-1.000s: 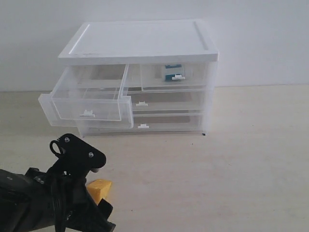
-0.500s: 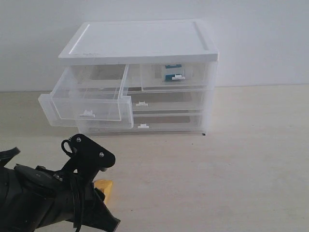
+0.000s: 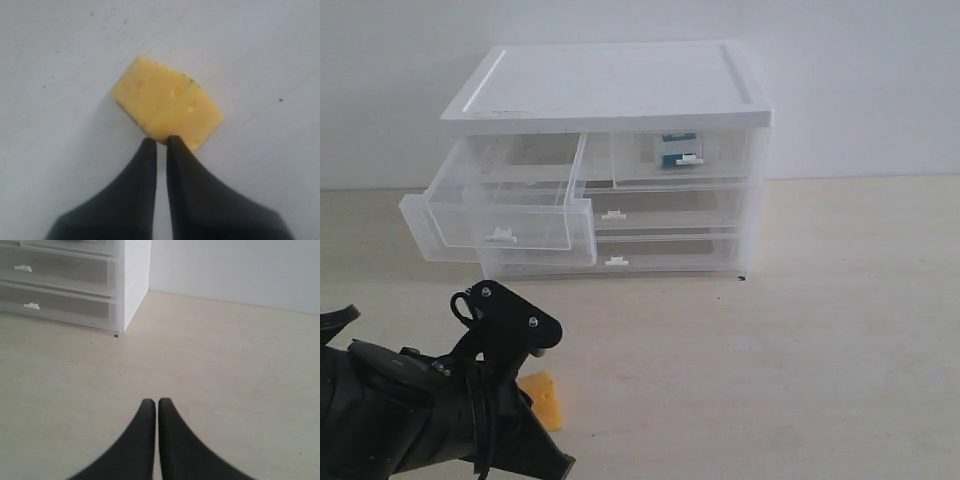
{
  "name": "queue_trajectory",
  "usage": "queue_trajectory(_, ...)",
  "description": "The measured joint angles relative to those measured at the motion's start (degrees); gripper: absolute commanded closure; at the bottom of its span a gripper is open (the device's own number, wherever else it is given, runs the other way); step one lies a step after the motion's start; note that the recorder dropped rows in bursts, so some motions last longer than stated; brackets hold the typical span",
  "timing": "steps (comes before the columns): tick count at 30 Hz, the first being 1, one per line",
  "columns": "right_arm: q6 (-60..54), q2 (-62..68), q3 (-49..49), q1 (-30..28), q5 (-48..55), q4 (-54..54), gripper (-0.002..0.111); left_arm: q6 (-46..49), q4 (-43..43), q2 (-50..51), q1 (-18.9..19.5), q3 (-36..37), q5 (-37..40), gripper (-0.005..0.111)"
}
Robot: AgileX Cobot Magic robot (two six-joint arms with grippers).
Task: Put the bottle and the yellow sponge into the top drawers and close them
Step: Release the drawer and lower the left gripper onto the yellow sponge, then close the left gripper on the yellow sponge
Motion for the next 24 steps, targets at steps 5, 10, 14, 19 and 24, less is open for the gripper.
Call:
queue_trajectory(5, 0.0, 0.0, 0.0, 0.0, 0.0, 0.0, 0.108, 2.14, -0.09, -4.73, 0.0, 0.1, 0.0, 0.103)
queue_trajectory(10, 0.0, 0.0, 0.0, 0.0, 0.0, 0.0, 0.108, 3.87, -0.09, -10.1, 0.0, 0.36, 2.23, 0.103)
queue_trajectory(14, 0.0, 0.0, 0.0, 0.0, 0.0, 0.0, 0.108, 7.86, -0.22, -13.33, 0.0, 0.36, 9.73, 0.103)
queue_trajectory(19, 0.0, 0.0, 0.0, 0.0, 0.0, 0.0, 0.108, 13.45, 0.64, -16.54, 0.0, 0.36, 29.93, 0.103)
queue_trajectory(24, 0.0, 0.0, 0.0, 0.0, 0.0, 0.0, 0.108, 12.65, 11.45, -17.68, 0.0, 0.36, 48.33, 0.103)
